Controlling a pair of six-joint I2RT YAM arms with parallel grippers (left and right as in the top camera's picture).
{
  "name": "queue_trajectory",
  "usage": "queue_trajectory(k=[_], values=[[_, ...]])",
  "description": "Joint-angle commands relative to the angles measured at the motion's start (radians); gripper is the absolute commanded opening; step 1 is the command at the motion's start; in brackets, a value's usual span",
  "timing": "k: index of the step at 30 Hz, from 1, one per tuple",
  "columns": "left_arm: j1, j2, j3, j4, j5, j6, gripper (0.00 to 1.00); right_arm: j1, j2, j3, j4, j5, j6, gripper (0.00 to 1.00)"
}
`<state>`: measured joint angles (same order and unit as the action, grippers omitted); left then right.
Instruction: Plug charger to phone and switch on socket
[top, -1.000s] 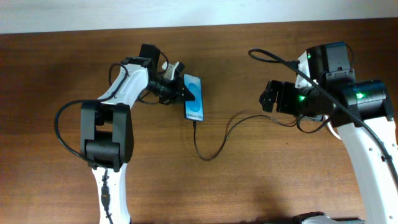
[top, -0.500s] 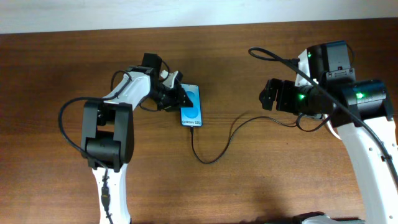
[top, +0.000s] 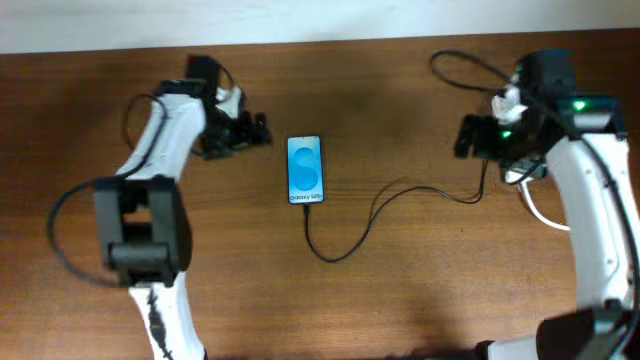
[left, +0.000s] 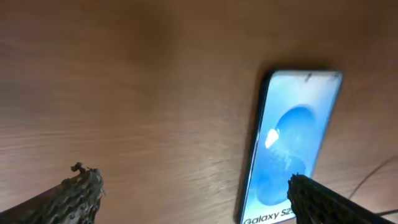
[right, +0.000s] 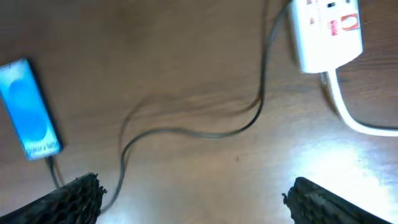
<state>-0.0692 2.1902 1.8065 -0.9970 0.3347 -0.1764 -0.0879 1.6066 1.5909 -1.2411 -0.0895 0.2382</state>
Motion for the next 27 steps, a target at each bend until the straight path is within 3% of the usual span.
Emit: queue_trajectory(k=[1,5,8,10,16,27], values=[[0.061,-0.284,0.057,-0.003,-0.080,0.012,0.98,-0.143,0.034,0.001,0.046,-0.043,-0.034,0.98],[0.080,-0.491,0.057,-0.005,-0.244,0.013,0.99,-0.288,0.113,0.050,0.083,-0.112,-0.091,0.98],[0.079,-0.537,0.057,-0.011,-0.253,0.013,0.99,-0.367,0.273,0.268,-0.052,-0.113,-0.130,0.98],[0.079,-0.536,0.057,-0.016,-0.253,0.013,0.99,-0.415,0.359,0.364,-0.048,-0.111,-0.124,0.98],[0.079,-0.536,0.057,-0.015,-0.253,0.013,1.00,-0.464,0.419,0.335,0.109,-0.002,-0.093,0.98],[0.079,-0.536,0.057,-0.015,-0.253,0.012,1.00,-0.464,0.617,0.325,0.218,-0.021,-0.065,0.98]])
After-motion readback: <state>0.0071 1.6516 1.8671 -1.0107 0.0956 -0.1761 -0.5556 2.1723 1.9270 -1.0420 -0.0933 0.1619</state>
